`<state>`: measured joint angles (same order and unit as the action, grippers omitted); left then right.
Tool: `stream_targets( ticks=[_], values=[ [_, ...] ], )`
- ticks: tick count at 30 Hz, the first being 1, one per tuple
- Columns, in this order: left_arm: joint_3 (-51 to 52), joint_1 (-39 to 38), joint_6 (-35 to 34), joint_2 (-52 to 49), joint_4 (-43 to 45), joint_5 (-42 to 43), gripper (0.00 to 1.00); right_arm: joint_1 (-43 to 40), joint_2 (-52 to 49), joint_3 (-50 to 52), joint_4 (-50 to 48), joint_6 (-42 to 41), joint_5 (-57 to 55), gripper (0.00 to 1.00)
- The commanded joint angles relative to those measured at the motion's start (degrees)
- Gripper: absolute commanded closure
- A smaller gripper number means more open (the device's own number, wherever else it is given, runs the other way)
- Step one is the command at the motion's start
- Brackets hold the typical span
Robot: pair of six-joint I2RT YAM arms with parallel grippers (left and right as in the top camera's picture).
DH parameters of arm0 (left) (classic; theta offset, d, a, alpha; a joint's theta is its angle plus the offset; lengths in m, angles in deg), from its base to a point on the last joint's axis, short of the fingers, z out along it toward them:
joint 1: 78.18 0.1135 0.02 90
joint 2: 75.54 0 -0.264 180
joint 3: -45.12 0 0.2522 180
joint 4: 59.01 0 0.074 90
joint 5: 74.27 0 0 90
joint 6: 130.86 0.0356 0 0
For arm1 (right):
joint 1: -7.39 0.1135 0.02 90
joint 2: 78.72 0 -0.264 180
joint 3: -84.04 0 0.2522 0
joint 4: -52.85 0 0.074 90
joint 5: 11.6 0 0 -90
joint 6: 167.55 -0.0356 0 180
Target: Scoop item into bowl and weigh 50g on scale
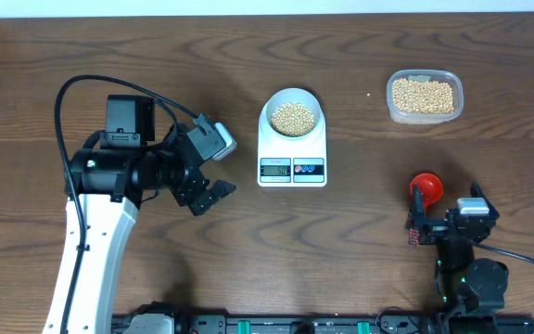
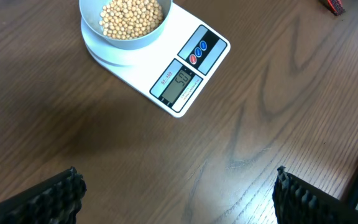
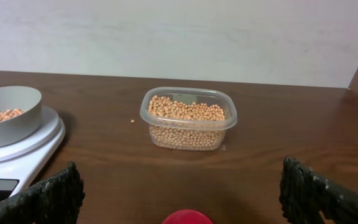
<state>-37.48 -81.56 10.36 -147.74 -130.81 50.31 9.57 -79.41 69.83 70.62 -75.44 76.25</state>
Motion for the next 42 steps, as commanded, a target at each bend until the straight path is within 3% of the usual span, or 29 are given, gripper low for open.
stream_targets(
  ticks=[1, 5, 11, 16, 22, 29, 42],
  values=[
    [-1.57, 0.31, -0.07, 0.35, -0.17, 0.87, 0.01, 0.15, 0.37, 0.13, 0.22, 0.52, 0.35, 0.01],
    [-1.57, 0.31, -0.79, 0.37, -0.26, 2.29, 0.01, 0.15, 0.37, 0.13, 0.20, 0.52, 0.37, 0.01],
    [-1.46, 0.31, -17.94, 0.74, -5.46, 3.10, 0.01, 0.15, 0.37, 0.13, 0.22, 0.52, 0.35, 0.01],
    [0.20, 0.31, -18.01, 4.96, -5.95, 3.61, 0.01, 0.15, 0.37, 0.13, 0.22, 0.50, 0.35, 0.01],
    [2.47, 0.31, -23.71, 14.38, -6.40, 2.03, 0.01, 0.15, 0.37, 0.13, 0.22, 0.52, 0.35, 0.01],
    [12.94, 0.31, -29.07, 31.34, -6.19, 1.86, 0.01, 0.15, 0.37, 0.13, 0.22, 0.52, 0.35, 0.01],
    [23.50, 0.31, -29.55, 54.21, -6.08, 1.86, 0.01, 0.15, 0.37, 0.13, 0.22, 0.52, 0.37, 0.01]
  ],
)
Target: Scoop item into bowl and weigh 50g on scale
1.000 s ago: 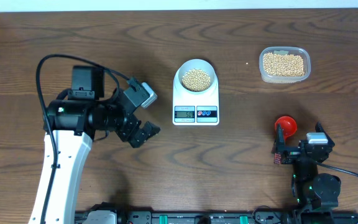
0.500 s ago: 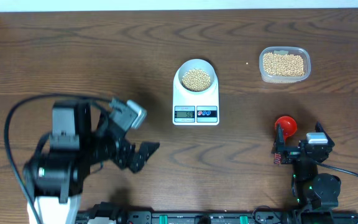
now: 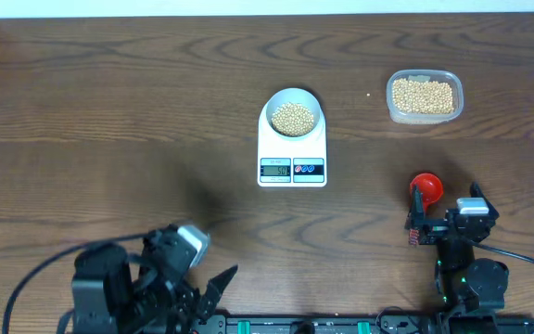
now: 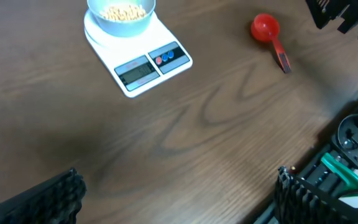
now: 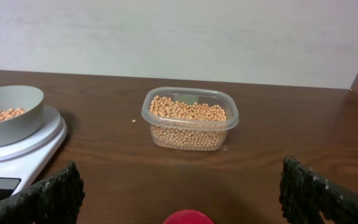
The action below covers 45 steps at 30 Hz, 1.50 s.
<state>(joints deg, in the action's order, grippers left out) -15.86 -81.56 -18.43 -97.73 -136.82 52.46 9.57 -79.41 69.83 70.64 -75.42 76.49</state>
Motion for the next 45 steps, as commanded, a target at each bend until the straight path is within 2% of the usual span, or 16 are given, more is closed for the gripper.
stream_targets(
  ticks=[1, 7, 16, 22, 29, 32, 34, 37, 40, 45],
  values=[
    [2.43, 0.31, -0.76, 5.38, -0.20, -0.28, 0.01, 0.15, 0.37, 0.13, 0.20, 0.50, 0.13, 0.01],
    [5.49, 0.31, -0.68, 13.11, 0.42, 0.39, 0.01, 0.15, 0.37, 0.13, 0.17, 0.50, 0.13, 0.01],
    [6.12, 0.31, 2.58, 16.26, -0.42, 2.75, 0.01, 0.15, 0.37, 0.13, 0.17, 0.50, 0.11, 0.01],
    [8.94, 0.31, 2.60, 22.25, 0.72, 3.87, 0.01, 0.15, 0.37, 0.13, 0.20, 0.50, 0.13, 0.01],
    [10.78, 0.31, 3.50, 22.10, 2.67, 6.16, 0.01, 0.15, 0.37, 0.13, 0.20, 0.50, 0.13, 0.01],
    [12.11, 0.33, 3.17, 22.10, 7.61, 6.10, 0.01, 0.15, 0.37, 0.13, 0.20, 0.50, 0.11, 0.01],
    [13.53, 0.31, 0.46, 22.10, 12.13, 4.50, 0.01, 0.15, 0.37, 0.13, 0.20, 0.50, 0.11, 0.01],
    [17.29, 0.31, -11.37, 22.10, 20.41, -1.92, 0.01, 0.15, 0.37, 0.13, 0.17, 0.50, 0.11, 0.01],
    [21.64, 0.31, -20.28, 22.10, 28.35, -8.20, 0.01, 0.15, 0.37, 0.13, 0.20, 0.50, 0.13, 0.01],
    [28.11, 0.31, -24.76, 22.10, 38.88, -15.89, 0.01, 0.15, 0.37, 0.13, 0.17, 0.50, 0.13, 0.01]
  ],
)
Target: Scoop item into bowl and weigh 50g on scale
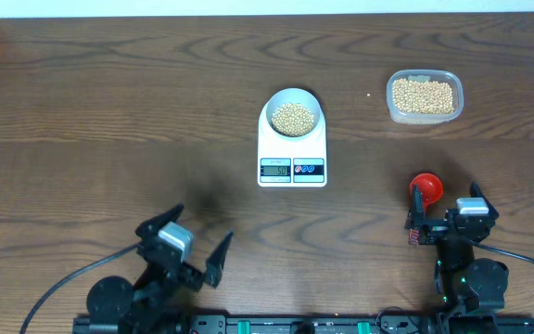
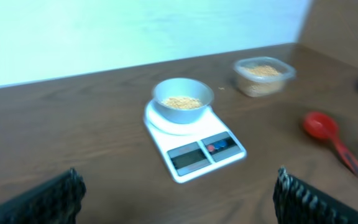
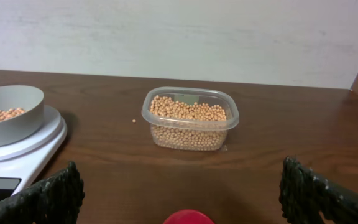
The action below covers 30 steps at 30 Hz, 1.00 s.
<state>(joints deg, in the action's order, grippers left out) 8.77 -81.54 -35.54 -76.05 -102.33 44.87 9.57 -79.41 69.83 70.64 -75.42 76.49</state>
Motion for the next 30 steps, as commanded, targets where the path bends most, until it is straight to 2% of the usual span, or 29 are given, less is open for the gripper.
stream_targets(
  ticks=[1, 3, 10, 30],
  values=[
    [4.61, 0.28, -8.44, 0.42, 6.01, -9.29, 0.01, 0.15, 0.37, 0.13, 0.20, 0.50, 0.13, 0.01],
    [8.59, 0.28, -10.86, 0.42, 11.26, -11.93, 0.01, 0.15, 0.37, 0.13, 0.20, 0.50, 0.11, 0.01],
    [18.97, 0.28, -11.02, 0.42, 25.11, -14.27, 0.01, 0.15, 0.37, 0.13, 0.17, 0.50, 0.11, 0.01],
    [22.23, 0.28, -11.06, 0.31, 26.71, -16.57, 0.01, 0.15, 0.37, 0.13, 0.20, 0.50, 0.11, 0.01]
  ],
)
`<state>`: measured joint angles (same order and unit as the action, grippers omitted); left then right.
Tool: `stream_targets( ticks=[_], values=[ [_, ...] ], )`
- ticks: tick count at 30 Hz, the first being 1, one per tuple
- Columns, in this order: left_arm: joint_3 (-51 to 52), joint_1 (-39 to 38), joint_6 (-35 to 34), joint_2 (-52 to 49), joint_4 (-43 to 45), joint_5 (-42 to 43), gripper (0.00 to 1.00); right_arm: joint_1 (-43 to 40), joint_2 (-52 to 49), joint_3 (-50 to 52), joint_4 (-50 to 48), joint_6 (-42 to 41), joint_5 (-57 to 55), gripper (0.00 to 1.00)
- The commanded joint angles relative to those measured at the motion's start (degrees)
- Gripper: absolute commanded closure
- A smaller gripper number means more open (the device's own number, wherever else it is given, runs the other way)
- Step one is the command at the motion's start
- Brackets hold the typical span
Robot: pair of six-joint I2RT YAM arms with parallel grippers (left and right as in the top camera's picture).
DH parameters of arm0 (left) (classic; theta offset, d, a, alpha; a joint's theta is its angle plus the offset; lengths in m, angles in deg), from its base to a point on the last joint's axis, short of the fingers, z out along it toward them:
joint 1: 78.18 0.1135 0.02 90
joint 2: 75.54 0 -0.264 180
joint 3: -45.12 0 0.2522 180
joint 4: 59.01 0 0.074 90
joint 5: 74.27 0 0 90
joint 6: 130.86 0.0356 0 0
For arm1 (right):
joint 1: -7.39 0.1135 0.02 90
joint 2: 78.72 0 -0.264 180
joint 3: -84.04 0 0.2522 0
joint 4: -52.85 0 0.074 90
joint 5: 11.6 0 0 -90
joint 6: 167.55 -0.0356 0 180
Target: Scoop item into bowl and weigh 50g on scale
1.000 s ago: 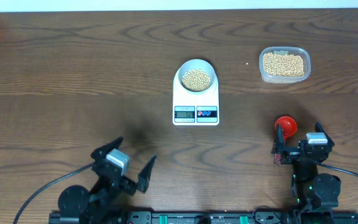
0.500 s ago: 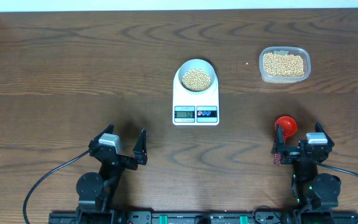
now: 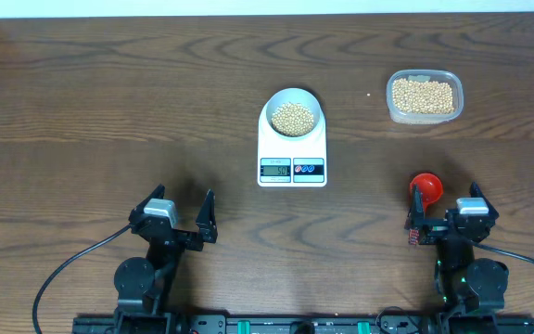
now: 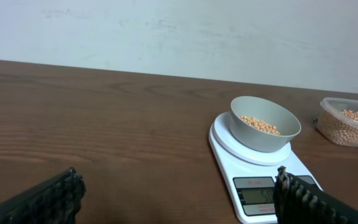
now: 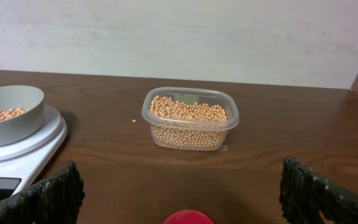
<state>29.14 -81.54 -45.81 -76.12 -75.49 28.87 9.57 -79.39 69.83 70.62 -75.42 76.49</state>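
A grey bowl [image 3: 292, 116] of soybeans stands on the white scale [image 3: 292, 170] at mid table; its digits are too small to read. The clear container [image 3: 424, 96] of soybeans sits at the back right. The red scoop [image 3: 425, 187] lies on the table, its head just ahead of my right gripper [image 3: 445, 209], which is open and holds nothing. My left gripper [image 3: 178, 208] rests open and empty at the front left, facing the bowl [image 4: 265, 124] and the scale [image 4: 260, 171]. The right wrist view shows the container [image 5: 190, 118] ahead and the scoop [image 5: 188, 218] low between the fingers.
One stray bean [image 3: 370, 94] lies on the table left of the container. The wooden table [image 3: 109, 111] stretches wide on the left. Both arm bases and their cables sit along the front edge.
My left gripper has turned from a slanted pose at the front left to a square one, facing the scale level. The right arm, scoop, bowl and container have not moved.
My left gripper first hung open above the table just left of the scale, looking down on the bowl. It was then at the front edge, then folded low there, and now rests square. The right gripper stayed open behind the scoop throughout.
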Motion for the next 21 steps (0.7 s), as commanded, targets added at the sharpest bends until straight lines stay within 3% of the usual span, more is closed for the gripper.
stream_targets(
  ticks=[1, 21],
  values=[
    [1.92, 0.28, -0.76, 0.37, -0.09, -0.59, 0.01, 0.15, 0.35, 0.13, 0.20, 0.50, 0.11, 0.01],
    [1.99, 0.28, 0.59, 0.50, -0.37, -3.15, 0.01, 0.15, 0.35, 0.13, 0.22, 0.50, 0.13, 0.01]
  ],
)
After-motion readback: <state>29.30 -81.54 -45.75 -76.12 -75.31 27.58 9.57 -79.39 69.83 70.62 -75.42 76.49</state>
